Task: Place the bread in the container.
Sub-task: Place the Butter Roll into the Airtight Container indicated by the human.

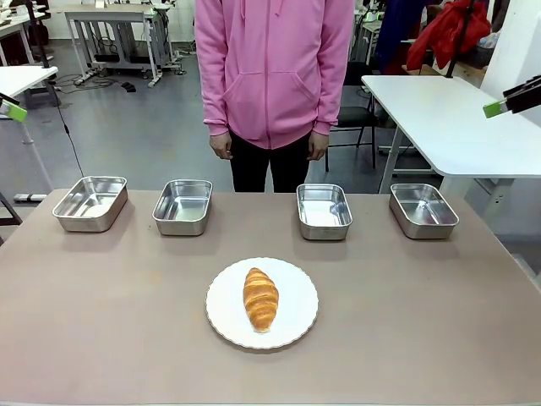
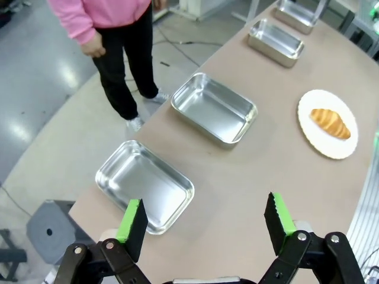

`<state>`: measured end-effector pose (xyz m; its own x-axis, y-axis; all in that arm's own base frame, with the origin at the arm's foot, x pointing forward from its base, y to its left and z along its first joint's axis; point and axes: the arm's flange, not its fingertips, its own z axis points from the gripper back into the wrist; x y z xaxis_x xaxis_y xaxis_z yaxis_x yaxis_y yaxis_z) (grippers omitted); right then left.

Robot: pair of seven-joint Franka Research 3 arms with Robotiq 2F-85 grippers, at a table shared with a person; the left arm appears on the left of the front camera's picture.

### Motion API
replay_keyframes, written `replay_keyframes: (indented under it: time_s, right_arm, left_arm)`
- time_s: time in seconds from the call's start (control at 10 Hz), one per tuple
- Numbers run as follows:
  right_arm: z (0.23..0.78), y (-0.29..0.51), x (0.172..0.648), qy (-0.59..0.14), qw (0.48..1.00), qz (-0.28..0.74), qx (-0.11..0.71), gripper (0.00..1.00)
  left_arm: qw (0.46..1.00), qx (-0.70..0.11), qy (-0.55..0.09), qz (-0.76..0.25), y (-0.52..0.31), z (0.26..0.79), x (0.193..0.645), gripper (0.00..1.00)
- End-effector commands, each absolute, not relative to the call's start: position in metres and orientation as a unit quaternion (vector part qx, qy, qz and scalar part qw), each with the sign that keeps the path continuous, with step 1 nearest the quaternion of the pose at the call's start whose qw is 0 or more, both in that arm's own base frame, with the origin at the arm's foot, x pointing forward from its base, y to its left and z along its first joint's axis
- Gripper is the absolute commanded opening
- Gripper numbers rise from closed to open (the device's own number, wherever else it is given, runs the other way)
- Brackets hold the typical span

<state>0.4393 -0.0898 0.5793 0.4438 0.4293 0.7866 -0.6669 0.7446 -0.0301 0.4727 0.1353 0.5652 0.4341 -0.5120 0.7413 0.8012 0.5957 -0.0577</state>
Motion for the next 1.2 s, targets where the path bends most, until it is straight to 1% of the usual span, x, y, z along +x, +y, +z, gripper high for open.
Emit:
replay_keyframes:
  time_s: [0.0,0.4,0.5,0.6,0.7,1.1]
  right_arm:
    - [0.58,-0.103,0.442,-0.428,0.826,0.333,0.156,1.0]
    - [0.587,-0.104,0.438,-0.432,0.817,0.345,0.164,1.0]
    - [0.587,-0.104,0.438,-0.432,0.818,0.344,0.164,1.0]
    - [0.587,-0.105,0.439,-0.426,0.818,0.346,0.173,1.0]
    - [0.587,-0.099,0.436,-0.42,0.831,0.332,0.156,1.0]
    - [0.587,-0.099,0.436,-0.42,0.831,0.332,0.156,1.0]
  left_arm:
    - [0.792,-0.247,-0.377,-0.411,0.147,0.566,0.469,1.0]
    - [0.769,-0.272,-0.391,-0.426,0.142,0.573,0.456,1.0]
    - [0.77,-0.269,-0.393,-0.424,0.143,0.573,0.456,1.0]
    - [0.788,-0.249,-0.393,-0.404,0.142,0.573,0.456,1.0]
    - [0.78,-0.267,-0.381,-0.417,0.14,0.573,0.456,1.0]
    - [0.78,-0.267,-0.381,-0.417,0.14,0.573,0.456,1.0]
